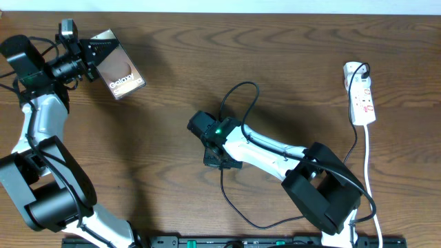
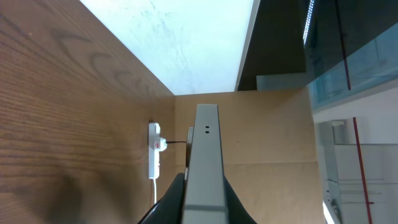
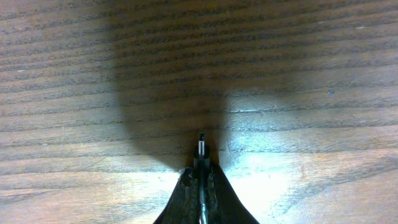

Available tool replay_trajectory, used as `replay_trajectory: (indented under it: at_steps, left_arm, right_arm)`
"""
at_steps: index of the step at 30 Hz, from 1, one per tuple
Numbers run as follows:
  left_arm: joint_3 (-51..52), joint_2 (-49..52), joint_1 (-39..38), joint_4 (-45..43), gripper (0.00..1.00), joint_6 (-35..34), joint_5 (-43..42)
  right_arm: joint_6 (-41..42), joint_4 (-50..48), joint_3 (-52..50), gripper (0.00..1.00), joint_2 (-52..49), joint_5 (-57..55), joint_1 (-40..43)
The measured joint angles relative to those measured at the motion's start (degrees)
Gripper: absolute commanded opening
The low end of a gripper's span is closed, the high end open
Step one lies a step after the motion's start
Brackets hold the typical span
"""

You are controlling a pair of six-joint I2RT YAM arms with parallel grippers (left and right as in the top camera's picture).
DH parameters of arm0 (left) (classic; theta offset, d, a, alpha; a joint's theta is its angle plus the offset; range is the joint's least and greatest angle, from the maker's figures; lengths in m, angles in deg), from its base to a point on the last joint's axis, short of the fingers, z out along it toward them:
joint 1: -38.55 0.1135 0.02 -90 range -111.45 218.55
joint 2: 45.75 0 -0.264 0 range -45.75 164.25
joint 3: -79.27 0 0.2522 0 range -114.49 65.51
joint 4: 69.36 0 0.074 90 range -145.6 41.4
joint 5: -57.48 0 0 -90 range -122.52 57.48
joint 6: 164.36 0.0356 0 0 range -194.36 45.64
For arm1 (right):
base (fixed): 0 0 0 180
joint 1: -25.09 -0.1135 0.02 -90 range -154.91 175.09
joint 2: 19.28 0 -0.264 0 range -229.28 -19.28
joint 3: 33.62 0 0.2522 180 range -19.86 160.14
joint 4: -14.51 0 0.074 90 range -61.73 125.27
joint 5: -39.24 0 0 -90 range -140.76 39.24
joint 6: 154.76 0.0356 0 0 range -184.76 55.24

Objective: Plug charger to phone and switch on socket

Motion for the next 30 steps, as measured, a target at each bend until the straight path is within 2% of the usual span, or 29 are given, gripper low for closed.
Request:
replay_trajectory:
  at_steps: [6, 12, 19, 25, 30]
  left_arm:
    - [0.0, 0.0, 0.0, 0.0, 0.07, 0.0, 0.0]
    - [0.0, 0.0, 0.0, 0.0, 0.07, 0.2, 0.0]
    - [0.0, 0.0, 0.0, 0.0, 0.07, 1.3, 0.0]
    - [0.0, 0.0, 0.0, 0.0, 0.08, 2.4, 0.0]
    - [0.0, 0.0, 0.0, 0.0, 0.08, 2.9, 0.0]
  right_arm:
    - [-2.4, 0.3, 0.1, 0.01, 0.0, 2.9, 1.6]
    - [-10.9, 0.5, 0.3, 0.01, 0.1, 11.9, 7.1]
    - [-29.5, -3.9, 0.5, 0.01, 3.7, 35.5, 16.8]
    - [-50.2, -5.8, 1.0, 0.01, 5.6, 60.8, 23.3]
    - [-64.8, -6.7, 1.0, 0.01, 5.6, 72.4, 24.9]
